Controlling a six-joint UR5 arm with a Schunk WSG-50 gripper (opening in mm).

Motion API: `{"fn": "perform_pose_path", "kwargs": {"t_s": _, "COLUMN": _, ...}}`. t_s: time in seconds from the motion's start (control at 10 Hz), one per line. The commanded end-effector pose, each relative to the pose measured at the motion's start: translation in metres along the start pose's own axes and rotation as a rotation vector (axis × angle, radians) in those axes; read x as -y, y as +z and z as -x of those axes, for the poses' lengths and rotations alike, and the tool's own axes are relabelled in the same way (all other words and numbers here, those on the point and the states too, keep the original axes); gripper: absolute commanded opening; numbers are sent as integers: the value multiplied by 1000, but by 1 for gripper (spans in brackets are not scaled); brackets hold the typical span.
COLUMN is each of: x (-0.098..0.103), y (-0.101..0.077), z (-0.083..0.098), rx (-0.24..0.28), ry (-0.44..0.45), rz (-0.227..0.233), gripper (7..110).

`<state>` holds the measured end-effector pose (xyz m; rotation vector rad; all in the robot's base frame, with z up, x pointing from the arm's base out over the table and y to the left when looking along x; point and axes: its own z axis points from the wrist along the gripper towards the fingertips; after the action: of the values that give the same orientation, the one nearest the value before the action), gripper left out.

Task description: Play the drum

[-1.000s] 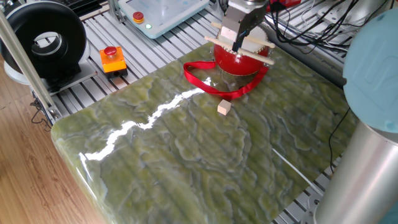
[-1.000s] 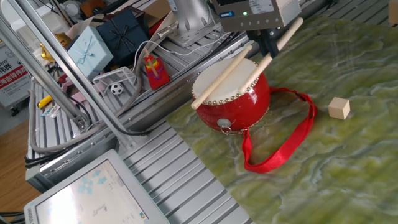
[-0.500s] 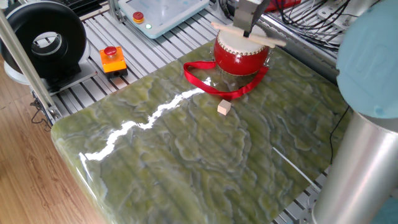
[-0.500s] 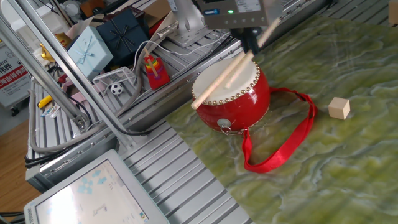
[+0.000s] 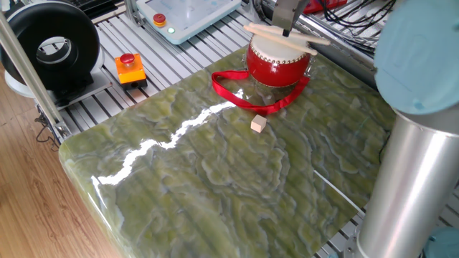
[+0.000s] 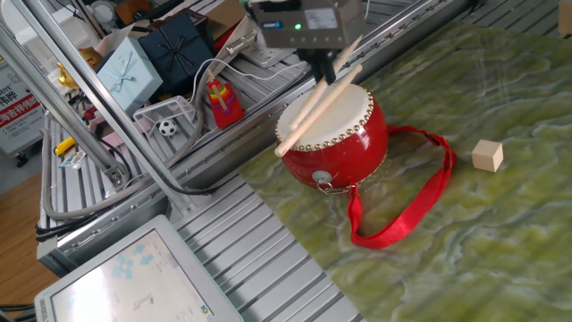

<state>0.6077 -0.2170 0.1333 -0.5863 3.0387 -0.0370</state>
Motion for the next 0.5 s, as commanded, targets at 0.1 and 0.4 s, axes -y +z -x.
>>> {"fn": "perform_pose_path", "kwargs": {"t_s": 0.1, "x": 0, "y": 6, "z": 7, "rx": 7, "ry": 11, "rz": 31, "gripper": 7}}
{"fn": "perform_pose_path", "kwargs": {"t_s": 0.4, "x": -22, "y": 0, "z": -1, "rx": 4, "ry": 80, "rz": 60, "gripper": 7}}
